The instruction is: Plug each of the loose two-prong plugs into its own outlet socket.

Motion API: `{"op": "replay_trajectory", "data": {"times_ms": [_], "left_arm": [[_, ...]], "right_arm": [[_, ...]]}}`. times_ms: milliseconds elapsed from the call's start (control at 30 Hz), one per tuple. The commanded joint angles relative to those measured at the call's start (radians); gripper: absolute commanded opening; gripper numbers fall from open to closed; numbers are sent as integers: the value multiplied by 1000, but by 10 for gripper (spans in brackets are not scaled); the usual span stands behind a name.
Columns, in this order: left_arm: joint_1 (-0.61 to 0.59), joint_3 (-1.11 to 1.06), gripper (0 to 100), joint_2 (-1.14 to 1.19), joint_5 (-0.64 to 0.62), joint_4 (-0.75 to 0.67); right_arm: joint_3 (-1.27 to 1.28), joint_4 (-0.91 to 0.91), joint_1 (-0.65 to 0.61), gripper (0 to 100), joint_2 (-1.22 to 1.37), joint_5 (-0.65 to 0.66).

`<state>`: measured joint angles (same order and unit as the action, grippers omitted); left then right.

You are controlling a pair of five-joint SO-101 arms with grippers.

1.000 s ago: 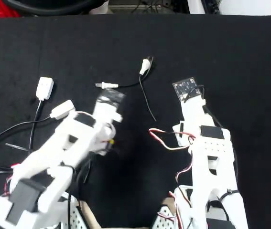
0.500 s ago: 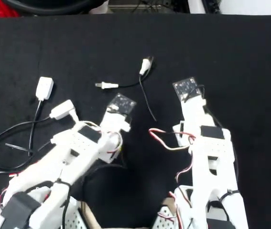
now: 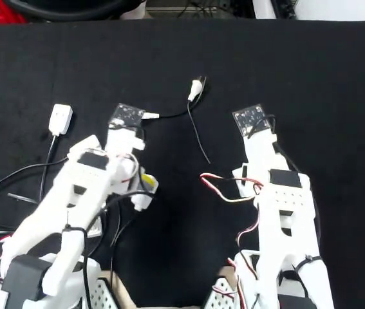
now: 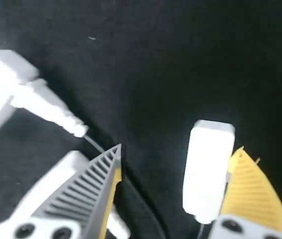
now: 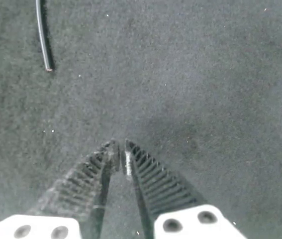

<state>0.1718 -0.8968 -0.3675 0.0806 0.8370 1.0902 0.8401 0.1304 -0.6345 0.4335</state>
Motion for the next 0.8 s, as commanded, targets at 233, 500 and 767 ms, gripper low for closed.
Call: {"op": "replay_trajectory", "data": {"times_ms": [233, 500, 767], "left_arm": [[-97, 77, 328, -20, 109, 54], [-73, 277, 328, -75, 109, 459], [-216, -1, 328, -601, 169, 494]], "right_arm": [[-5, -20, 15, 12, 4, 9], [-22, -18, 11, 12, 4, 9], [-143, -94, -264, 12, 8, 196]]}}
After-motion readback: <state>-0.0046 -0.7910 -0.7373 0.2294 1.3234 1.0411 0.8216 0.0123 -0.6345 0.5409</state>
